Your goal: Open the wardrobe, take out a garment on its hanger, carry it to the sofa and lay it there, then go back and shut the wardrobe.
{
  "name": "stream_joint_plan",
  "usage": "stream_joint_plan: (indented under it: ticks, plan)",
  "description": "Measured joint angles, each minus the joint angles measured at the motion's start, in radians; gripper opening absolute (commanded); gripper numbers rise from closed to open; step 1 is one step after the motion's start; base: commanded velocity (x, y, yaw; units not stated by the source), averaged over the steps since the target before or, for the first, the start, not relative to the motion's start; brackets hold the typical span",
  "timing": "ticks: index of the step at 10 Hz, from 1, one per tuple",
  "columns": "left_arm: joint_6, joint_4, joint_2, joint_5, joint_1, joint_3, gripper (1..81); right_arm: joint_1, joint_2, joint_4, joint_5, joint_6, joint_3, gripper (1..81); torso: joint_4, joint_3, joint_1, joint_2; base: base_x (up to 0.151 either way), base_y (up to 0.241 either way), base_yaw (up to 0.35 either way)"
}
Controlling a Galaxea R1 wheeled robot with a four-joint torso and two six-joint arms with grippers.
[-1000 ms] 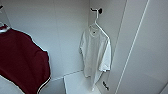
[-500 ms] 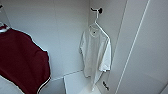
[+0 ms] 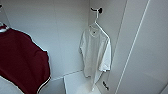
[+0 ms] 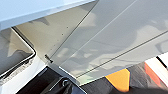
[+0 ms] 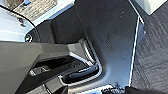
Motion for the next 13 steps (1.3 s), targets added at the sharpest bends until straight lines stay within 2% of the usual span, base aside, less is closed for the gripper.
stream_joint_plan:
  ticks: [5,9,11,13]
  plan:
    - [-0.011,-0.112,-0.071,0.051,-0.213,0.085,81.1,0.000,0.000,0.001,0.004,0.000,0.000,81.1,0.000,-0.001,0.000,0.000,0.000,0.000,0.000]
    - [-0.046,-0.214,-0.049,0.103,-0.442,0.095,81.1,0.004,0.000,0.001,0.005,0.008,0.000,81.1,0.000,-0.002,0.001,0.001,0.000,0.000,0.000]
    - [-0.114,-0.237,-0.036,0.126,-0.543,0.095,81.1,0.006,0.000,0.001,0.008,0.008,0.000,81.1,0.000,-0.002,0.001,0.002,0.000,0.000,0.000]
    - [-0.248,-0.253,-0.018,0.135,-0.645,0.090,81.1,0.004,0.000,0.001,0.009,0.011,0.000,81.1,0.000,-0.002,0.002,0.002,0.000,0.000,0.000]
